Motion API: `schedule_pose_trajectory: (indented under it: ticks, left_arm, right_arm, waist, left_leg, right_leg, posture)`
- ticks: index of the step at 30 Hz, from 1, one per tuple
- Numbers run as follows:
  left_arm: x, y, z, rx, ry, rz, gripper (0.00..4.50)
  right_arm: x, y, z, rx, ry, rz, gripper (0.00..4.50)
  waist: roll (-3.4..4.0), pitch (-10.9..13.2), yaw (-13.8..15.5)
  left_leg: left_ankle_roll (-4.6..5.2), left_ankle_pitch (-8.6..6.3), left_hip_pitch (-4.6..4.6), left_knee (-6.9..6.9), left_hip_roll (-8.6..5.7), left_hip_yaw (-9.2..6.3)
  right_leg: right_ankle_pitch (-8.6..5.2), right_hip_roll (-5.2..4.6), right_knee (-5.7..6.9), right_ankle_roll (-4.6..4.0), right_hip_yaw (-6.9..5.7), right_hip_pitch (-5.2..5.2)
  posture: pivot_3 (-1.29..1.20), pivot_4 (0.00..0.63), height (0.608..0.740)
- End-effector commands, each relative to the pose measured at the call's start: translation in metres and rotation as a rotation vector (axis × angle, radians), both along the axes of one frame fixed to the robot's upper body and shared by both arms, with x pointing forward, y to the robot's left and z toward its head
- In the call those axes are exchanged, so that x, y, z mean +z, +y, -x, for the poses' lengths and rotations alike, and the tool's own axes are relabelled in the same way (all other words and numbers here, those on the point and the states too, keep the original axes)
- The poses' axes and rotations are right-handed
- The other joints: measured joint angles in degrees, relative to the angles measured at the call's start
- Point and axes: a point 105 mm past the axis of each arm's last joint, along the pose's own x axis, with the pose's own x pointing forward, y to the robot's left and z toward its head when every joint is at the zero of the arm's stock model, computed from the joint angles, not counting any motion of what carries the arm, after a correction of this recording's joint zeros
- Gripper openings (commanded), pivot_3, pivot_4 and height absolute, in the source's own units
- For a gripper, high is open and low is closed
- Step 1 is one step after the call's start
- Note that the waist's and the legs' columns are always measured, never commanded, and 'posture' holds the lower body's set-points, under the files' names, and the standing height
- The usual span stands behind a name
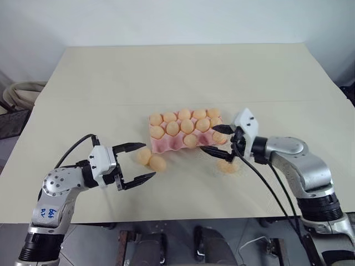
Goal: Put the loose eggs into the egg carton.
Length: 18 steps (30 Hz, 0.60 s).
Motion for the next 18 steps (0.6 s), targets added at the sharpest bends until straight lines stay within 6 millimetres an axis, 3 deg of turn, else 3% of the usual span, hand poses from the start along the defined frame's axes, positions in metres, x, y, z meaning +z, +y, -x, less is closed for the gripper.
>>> schedule_pose_trajectory:
  ticks: [1, 5, 12, 15, 18]
  left_arm:
    - [0.005, -0.001, 0.001, -0.004, -0.029, -0.002, 4.50]
    - [0.005, 0.001, 0.004, 0.010, -0.031, -0.002, 4.50]
    - [0.006, 0.002, 0.006, 0.031, -0.031, 0.003, 4.50]
    - [0.006, 0.001, 0.007, 0.034, -0.032, 0.005, 4.50]
    - [0.006, 0.000, 0.007, 0.034, -0.033, 0.007, 4.50]
  right_arm:
    - [0.007, 0.014, -0.003, 0.010, -0.032, 0.013, 4.47]
    - [-0.001, 0.026, -0.004, 0.043, -0.038, 0.061, 4.47]
    - [-0.011, 0.023, -0.015, 0.010, -0.033, 0.100, 4.47]
    - [-0.012, 0.022, -0.018, 0.002, -0.032, 0.098, 3.91]
    - [-0.013, 0.022, -0.019, 0.005, -0.032, 0.098, 2.86]
  waist:
    - [0.00, 0.0, 0.1]
    - [0.00, 0.0, 0.3]
    - [0.00, 0.0, 0.2]
    - [0.00, 0.0, 0.2]
    - [0.00, 0.0, 0.1]
  left_leg:
    - [0.00, 0.00, 0.01, 0.00, 0.00, -0.01]
    - [-0.02, 0.00, 0.01, -0.01, 0.00, -0.03]
    - [-0.20, 0.02, -0.01, -0.04, -0.01, 0.01]
    - [-0.21, 0.02, -0.01, -0.06, 0.00, 0.01]
    - [-0.21, 0.02, -0.01, -0.05, 0.00, 0.01]
  right_leg:
    - [0.00, 0.00, 0.03, 0.00, 0.00, 0.00]
    - [0.00, -0.01, 0.05, 0.00, -0.02, -0.01]
    - [0.00, -0.02, -0.09, 0.01, -0.05, -0.01]
    - [0.00, -0.02, -0.11, 0.01, -0.09, -0.01]
    - [0.00, -0.02, -0.11, 0.01, -0.09, -0.01]
  posture:
    - [0.00, 0.150, 0.740]
    - [0.00, 0.150, 0.740]
    - [0.00, 0.150, 0.740]
    - [0.00, 0.150, 0.740]
    - [0.00, 0.150, 0.740]
